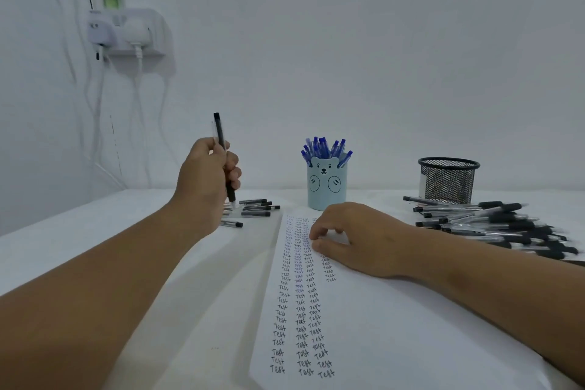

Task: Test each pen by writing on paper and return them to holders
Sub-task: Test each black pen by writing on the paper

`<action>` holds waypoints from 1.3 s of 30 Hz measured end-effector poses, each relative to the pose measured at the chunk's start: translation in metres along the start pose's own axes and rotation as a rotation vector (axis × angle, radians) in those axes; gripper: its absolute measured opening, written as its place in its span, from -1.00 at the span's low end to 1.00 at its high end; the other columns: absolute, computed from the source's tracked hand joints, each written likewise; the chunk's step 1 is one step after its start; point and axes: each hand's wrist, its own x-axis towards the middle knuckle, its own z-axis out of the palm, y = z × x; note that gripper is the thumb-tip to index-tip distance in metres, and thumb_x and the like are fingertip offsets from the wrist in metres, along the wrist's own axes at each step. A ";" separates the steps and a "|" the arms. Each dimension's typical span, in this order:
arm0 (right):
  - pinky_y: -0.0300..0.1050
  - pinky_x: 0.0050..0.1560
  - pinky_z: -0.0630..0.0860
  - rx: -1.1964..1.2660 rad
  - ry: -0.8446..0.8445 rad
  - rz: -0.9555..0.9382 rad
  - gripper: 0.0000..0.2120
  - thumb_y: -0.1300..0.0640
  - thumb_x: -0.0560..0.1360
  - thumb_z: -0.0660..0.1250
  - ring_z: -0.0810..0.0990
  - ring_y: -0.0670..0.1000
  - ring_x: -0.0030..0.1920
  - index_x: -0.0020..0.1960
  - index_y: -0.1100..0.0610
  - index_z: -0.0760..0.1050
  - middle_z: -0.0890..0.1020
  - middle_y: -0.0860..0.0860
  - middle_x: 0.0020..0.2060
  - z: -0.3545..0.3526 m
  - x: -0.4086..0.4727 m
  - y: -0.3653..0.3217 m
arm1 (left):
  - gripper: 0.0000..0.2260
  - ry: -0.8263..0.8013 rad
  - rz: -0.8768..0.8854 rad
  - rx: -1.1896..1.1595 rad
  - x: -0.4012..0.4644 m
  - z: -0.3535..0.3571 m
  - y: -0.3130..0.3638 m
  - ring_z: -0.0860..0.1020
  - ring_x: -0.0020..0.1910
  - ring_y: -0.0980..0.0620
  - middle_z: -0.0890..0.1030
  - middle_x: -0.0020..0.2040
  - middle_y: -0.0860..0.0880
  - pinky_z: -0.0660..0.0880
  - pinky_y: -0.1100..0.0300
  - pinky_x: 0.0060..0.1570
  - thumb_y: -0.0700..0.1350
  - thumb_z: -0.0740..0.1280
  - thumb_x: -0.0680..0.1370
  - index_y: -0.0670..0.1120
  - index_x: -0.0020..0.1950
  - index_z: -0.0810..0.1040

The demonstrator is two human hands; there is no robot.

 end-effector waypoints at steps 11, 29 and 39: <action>-0.13 0.20 0.44 0.009 -0.002 -0.001 -0.77 -0.16 0.60 0.26 0.47 -0.18 0.08 0.14 -0.10 0.59 0.57 -0.19 0.05 0.000 0.000 0.001 | -0.47 -0.148 -0.305 -0.640 -0.007 -0.006 0.010 0.10 -0.46 0.04 0.11 -0.41 0.03 0.15 0.21 -0.40 0.35 0.05 0.55 -0.06 -0.35 0.27; -0.21 0.15 0.41 0.018 0.001 0.007 -0.77 -0.14 0.60 0.28 0.45 -0.21 0.03 0.14 -0.08 0.60 0.58 -0.18 0.05 -0.002 -0.001 -0.002 | -0.72 -0.227 -0.283 -0.615 -0.013 0.000 0.013 0.07 -0.49 0.04 0.07 -0.45 0.03 0.15 0.25 -0.44 0.14 0.14 0.32 -0.07 -0.38 0.23; -0.15 0.20 0.44 0.003 -0.005 0.026 -0.77 -0.16 0.60 0.27 0.47 -0.17 0.08 0.16 -0.10 0.59 0.59 -0.19 0.06 -0.003 -0.001 -0.005 | -0.50 -0.283 -0.324 -0.595 -0.017 0.006 0.012 0.17 -0.43 0.02 0.16 -0.40 0.00 0.23 0.17 -0.35 0.30 0.06 0.56 -0.10 -0.33 0.32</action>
